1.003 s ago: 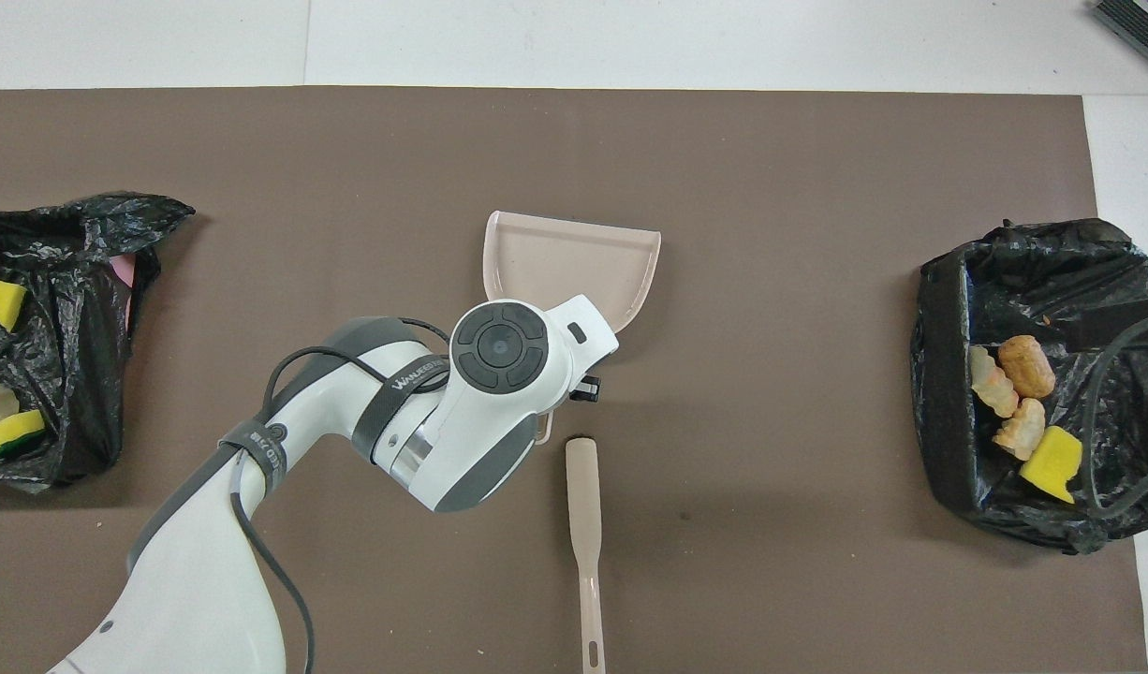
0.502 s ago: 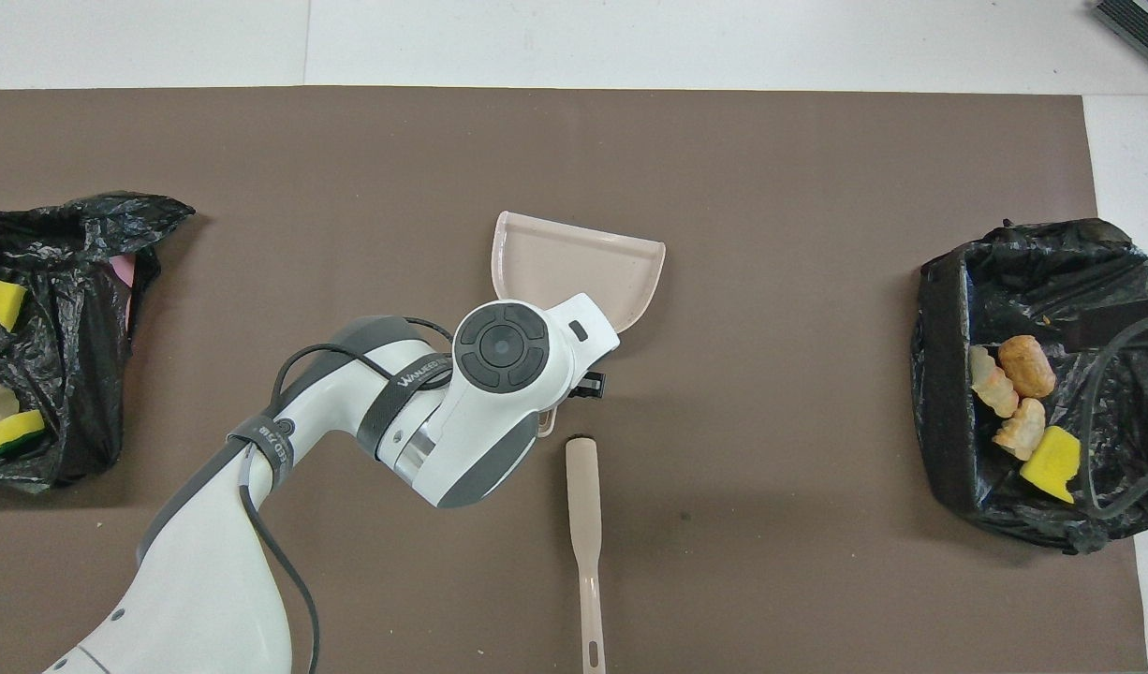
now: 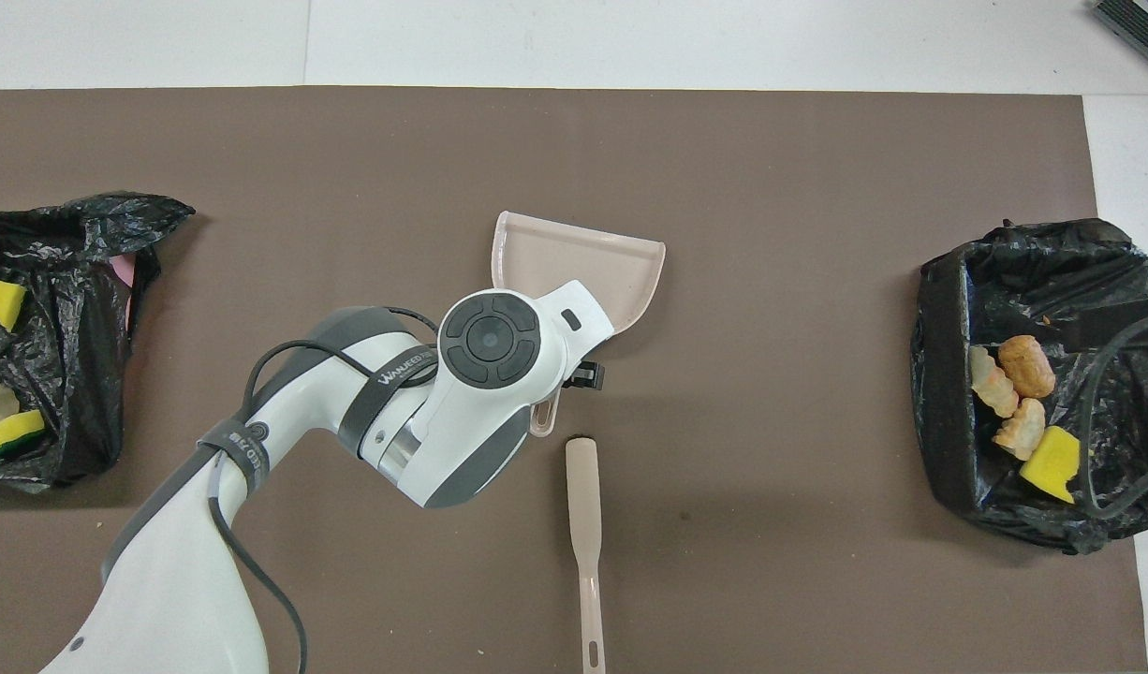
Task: Sweep and dump trash in bin
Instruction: 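Lower the dustpan onto the table center beside the brush with the left gripper, then open the left gripper to release the dustpan handle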
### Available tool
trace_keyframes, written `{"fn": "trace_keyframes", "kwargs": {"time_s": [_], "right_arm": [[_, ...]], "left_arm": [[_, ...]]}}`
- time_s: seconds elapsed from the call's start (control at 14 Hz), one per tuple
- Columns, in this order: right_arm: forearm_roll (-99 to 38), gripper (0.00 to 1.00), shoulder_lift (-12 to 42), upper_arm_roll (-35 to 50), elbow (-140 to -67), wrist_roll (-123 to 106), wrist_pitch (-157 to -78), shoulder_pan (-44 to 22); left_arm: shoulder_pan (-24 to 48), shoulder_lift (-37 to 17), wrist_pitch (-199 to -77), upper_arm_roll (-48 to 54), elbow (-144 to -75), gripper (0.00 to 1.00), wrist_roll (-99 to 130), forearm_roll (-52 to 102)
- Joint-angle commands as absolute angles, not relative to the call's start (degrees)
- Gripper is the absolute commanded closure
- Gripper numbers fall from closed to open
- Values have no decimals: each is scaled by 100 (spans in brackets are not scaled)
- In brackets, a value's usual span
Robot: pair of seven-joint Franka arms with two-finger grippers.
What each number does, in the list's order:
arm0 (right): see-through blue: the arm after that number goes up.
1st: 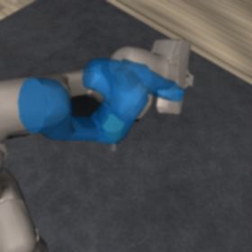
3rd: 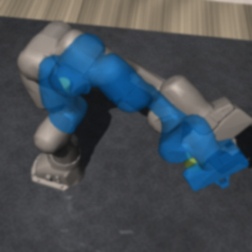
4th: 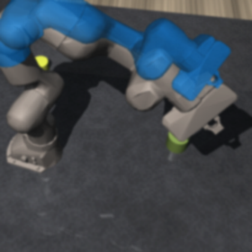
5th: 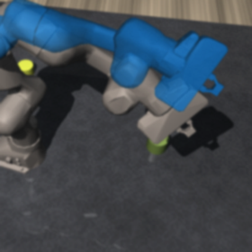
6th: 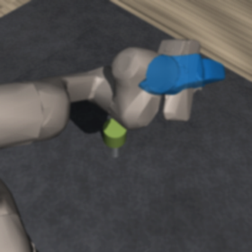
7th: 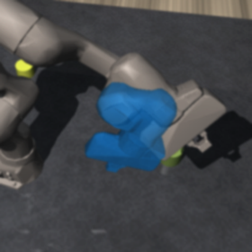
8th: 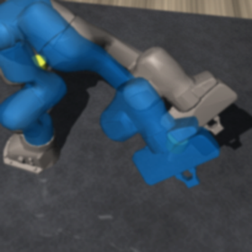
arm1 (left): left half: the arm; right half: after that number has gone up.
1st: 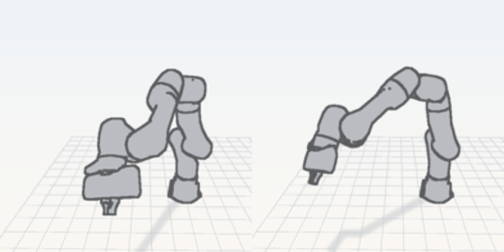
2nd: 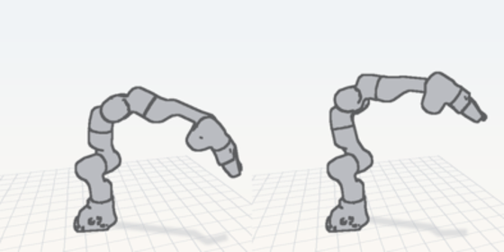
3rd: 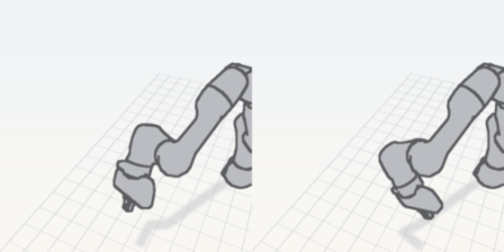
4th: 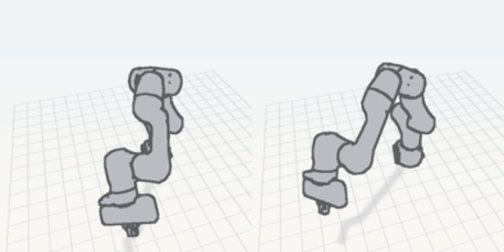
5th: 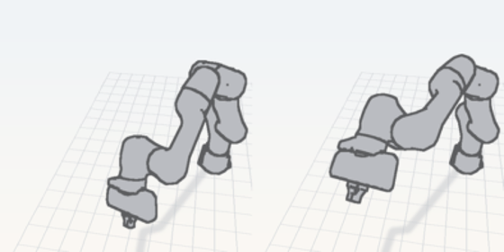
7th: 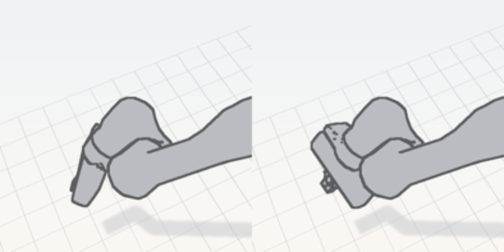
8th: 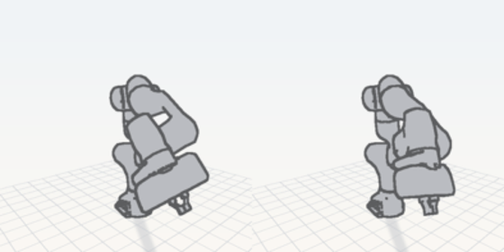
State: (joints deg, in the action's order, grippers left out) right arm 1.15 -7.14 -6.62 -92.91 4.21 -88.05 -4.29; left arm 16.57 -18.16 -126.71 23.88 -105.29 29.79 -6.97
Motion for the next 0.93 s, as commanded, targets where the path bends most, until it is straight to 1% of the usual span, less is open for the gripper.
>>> {"fn": "trace_keyframes", "kwargs": {"time_s": [0.0,0.21,0.43,0.65,0.86], "right_arm": [[79,0,-826,-650,-9387,316,-8807,-404],[79,0,-826,-650,-9387,316,-8807,-404],[79,0,-826,-659,-9387,316,-8807,-404],[79,0,-826,-659,-9387,316,-8807,-404],[79,0,-826,-650,-9387,316,-8807,-404]], "left_arm": [[1486,-1573,-12314,2373,-10547,0,2997,-782],[1117,-1521,-11902,2382,-10328,0,2971,-765],[757,-1354,-11523,2373,-10301,0,2910,-729],[195,-1319,-11383,2373,-10266,0,1806,-721],[-306,-1327,-11092,2364,-10003,0,970,-721]]}}
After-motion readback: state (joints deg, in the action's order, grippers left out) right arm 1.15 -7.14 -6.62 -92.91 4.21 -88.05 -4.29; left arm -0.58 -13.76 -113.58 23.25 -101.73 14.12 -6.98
